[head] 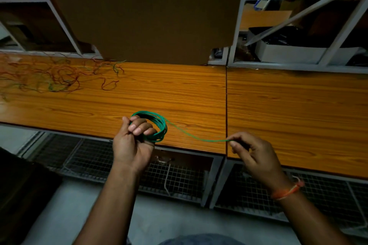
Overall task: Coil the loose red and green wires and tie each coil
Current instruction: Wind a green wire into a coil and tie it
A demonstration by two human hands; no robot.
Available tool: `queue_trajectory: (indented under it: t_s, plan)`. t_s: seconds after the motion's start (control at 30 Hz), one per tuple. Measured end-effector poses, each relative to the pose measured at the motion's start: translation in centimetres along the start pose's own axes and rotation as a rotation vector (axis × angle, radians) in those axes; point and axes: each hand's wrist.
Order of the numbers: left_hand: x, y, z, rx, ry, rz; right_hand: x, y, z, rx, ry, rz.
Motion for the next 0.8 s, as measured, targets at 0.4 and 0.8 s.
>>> queue_trajectory:
  t_s: [0.4,0.8]
  plan:
    - [0.2,4.9,-1.6,0.143,0.249,0.976,0.8,8.8,5.9,-0.461,0.164,-0.031]
    - [0.6,4.3,-2.1,-0.180,0.317,0.664,1.3,8.2,7.7,-0.334,0.116,0.022]
Point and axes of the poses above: each hand's wrist, its own z-axis towards the middle knuckle, its own x-axis out of the palm, y = z × x, and after that the axes turned 2 degrees about x, right-handed
